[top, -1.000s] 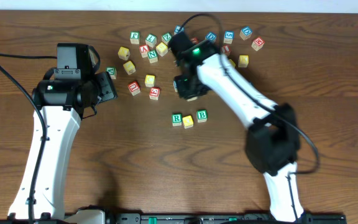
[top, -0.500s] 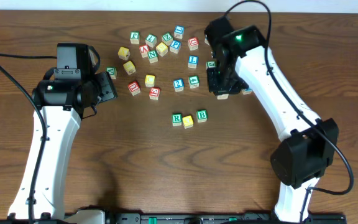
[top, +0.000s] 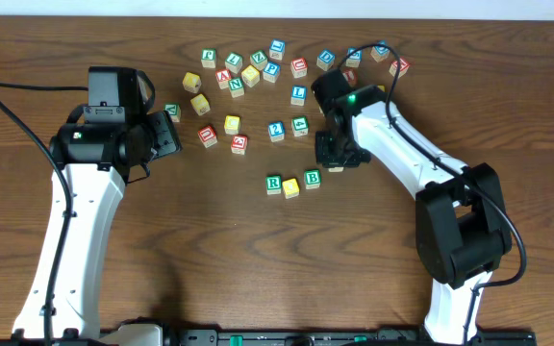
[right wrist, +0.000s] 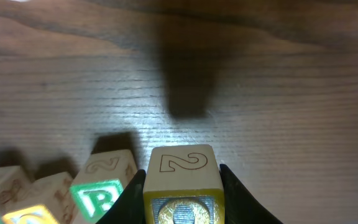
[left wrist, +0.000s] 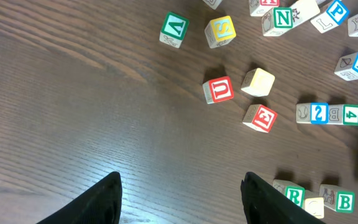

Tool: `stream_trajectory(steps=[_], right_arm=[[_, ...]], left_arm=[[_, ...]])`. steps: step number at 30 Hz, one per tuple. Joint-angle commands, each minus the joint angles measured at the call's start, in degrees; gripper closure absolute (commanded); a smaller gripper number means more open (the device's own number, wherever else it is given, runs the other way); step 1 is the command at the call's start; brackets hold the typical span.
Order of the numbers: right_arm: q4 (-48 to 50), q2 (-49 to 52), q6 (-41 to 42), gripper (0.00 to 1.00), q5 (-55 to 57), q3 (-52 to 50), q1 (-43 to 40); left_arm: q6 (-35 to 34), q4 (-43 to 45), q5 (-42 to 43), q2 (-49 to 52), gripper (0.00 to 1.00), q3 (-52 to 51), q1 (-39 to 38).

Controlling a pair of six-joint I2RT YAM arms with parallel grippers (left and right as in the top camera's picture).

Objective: Spell out ROBOT
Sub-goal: 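Lower the O block right of B and open the right gripper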

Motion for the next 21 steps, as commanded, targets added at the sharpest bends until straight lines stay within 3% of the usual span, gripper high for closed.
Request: stream_trajectory(steps=[1,21], right_arm=[[2.4,0.4,1.2,0.79,-0.3,-2.8,0.5],[7.2,0.5,3.6,0.75,-0.2,-7.3,2.7]], left_arm=[[-0.5,0.0,-0.1,0.4,0.39,0.9,0.2],[-0.5,0.0,-0.1,0.4,0.39,0.9,0.2]])
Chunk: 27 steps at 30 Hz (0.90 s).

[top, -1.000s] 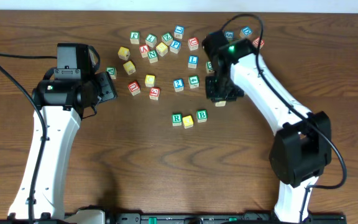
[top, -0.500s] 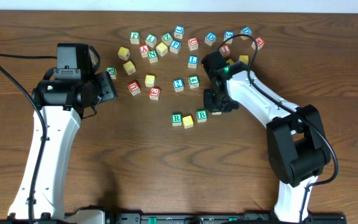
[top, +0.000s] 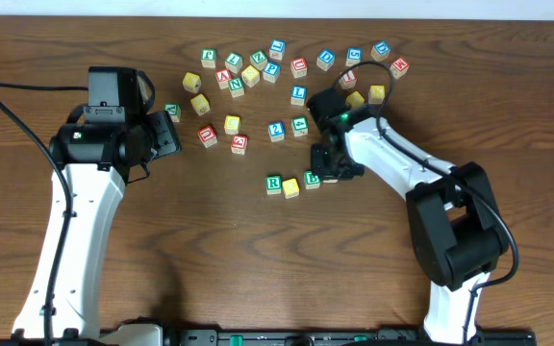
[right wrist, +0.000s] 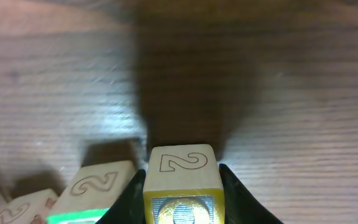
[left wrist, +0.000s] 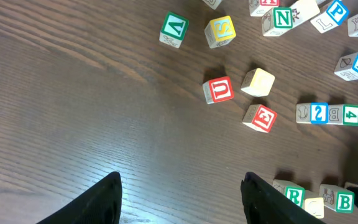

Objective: Spell out ROBOT
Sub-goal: 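Lower the O block right of B and open the right gripper, then move the right gripper over the blue T block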

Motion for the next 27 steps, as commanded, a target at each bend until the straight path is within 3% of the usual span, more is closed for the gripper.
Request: stream_trajectory(steps=[1,8,27], right_arm=[[-0.3,0.5,0.8,0.71,0.1,-0.3,0.7],[-1.0,0.5,0.8,0.62,0.1,-0.2,0.5],[-11.1,-5.6,-2.3,0.54,-2.1,8.2,-2.1]], left_arm=[[-0.5,0.0,-0.1,0.4,0.39,0.9,0.2],[-0.5,0.0,-0.1,0.4,0.39,0.9,0.2],[-0.5,0.0,-0.1,0.4,0.39,0.9,0.2]])
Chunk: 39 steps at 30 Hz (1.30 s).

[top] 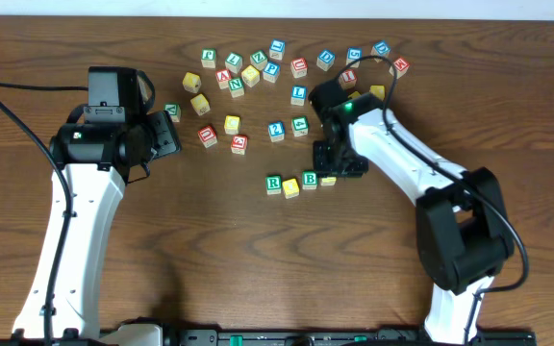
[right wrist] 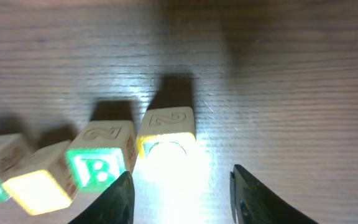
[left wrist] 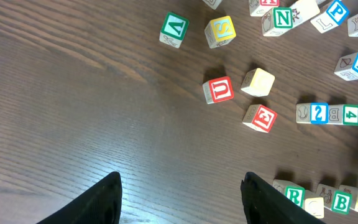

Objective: Spell out ROBOT
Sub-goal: 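Move the right gripper over the blue T block, then lower the right gripper and grasp the blue T block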

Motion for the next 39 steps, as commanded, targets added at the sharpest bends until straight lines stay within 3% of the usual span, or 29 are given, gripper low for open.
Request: stream_trajectory(steps=[1,11,16,25,39], right_arm=[[-1.1,-3.9,-1.1,0.54,0.1,2.9,-1.1],[-4.1,-9.2,-6.5,0.45,0.1,6.7,-6.4],[-3.9,-8.9,-10.3,0.32,0.1,6.7,-12.2],[-2.6,-7.2,-17.9,0.29,0.1,6.5,-19.8],[-0.6,1.1,-19.8,0.25,0.1,6.5,-20.7]], left_arm=[[-0.5,0.0,-0.1,0.4,0.39,0.9,0.2],[-0.5,0.0,-0.1,0.4,0.39,0.9,0.2],[-0.5,0.0,-0.1,0.4,0.39,0.9,0.2],[-0.5,0.0,-0.1,0.4,0.39,0.9,0.2],[-0.5,0.0,-0.1,0.4,0.39,0.9,0.2]])
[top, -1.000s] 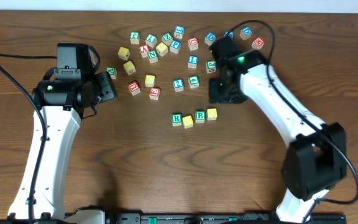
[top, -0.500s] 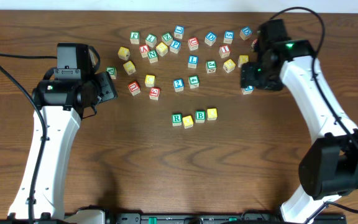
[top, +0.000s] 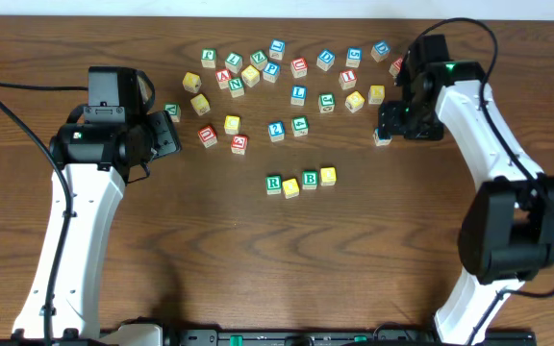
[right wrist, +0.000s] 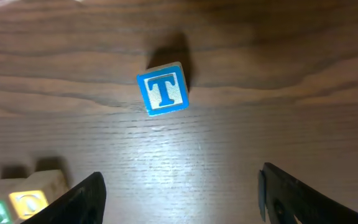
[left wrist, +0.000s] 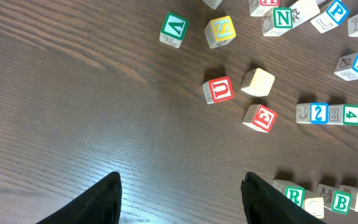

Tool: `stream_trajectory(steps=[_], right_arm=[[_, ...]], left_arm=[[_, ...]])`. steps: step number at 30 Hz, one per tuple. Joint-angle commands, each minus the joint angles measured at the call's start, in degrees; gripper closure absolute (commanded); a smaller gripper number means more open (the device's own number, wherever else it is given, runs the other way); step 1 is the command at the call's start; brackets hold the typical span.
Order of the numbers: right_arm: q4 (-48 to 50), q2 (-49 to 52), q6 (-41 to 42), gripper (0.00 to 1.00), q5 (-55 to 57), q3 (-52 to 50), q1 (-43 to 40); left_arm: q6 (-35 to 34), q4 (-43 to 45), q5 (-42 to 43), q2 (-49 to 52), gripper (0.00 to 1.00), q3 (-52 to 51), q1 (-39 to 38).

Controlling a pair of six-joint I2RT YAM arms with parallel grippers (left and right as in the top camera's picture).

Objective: Spell out ROBOT
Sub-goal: 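Lower the right gripper and grasp the blue T block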

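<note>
A row of blocks lies mid-table: green R (top: 273, 183), a yellow block (top: 290, 187), green B (top: 310, 180) and a second yellow block (top: 328, 176). The left wrist view shows the same row at its lower right, starting with R (left wrist: 294, 195). A blue T block (right wrist: 163, 89) lies alone on the wood, ahead of my open right gripper (right wrist: 182, 196). From overhead, that right gripper (top: 390, 130) hovers at the back right, right beside the T block (top: 383, 138). My left gripper (top: 166, 135) stays open and empty at the left, its fingertips (left wrist: 107, 199) over bare wood.
Several loose letter blocks (top: 258, 67) are scattered along the back of the table, among them a red U (left wrist: 219, 89), a blue 2 (left wrist: 319, 113) and a green 4 (left wrist: 351, 114). The right wrist view shows the row's end (right wrist: 33, 199) at lower left.
My right gripper has left the right end of the row and now hangs open at the back right, above the blue T block. The second yellow block stays next to B.
My right gripper first held a yellow block above the table right of B. Then it held it low beside B. Then it stood open with the block resting in the row. Now it is over the T block. The left arm never moved.
</note>
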Motion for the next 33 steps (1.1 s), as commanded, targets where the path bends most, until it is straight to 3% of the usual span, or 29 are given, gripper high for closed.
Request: stream_trajectory(steps=[1,11,20,33], right_arm=[[0.4,2.1,-1.2,0.24,0.1,0.6,-0.1],[6.3,8.7,-4.0,0.28,0.9,0.6,-0.7],[10.4,10.2,-4.2,0.45,0.9,0.6,0.2],[12.7,10.3,-4.2,0.60,0.9,0.6,0.0]], left_arm=[[-0.5,0.0,-0.1,0.4,0.39,0.9,0.2],[-0.5,0.0,-0.1,0.4,0.39,0.9,0.2],[-0.5,0.0,-0.1,0.4,0.39,0.9,0.2],[-0.5,0.0,-0.1,0.4,0.39,0.9,0.2]])
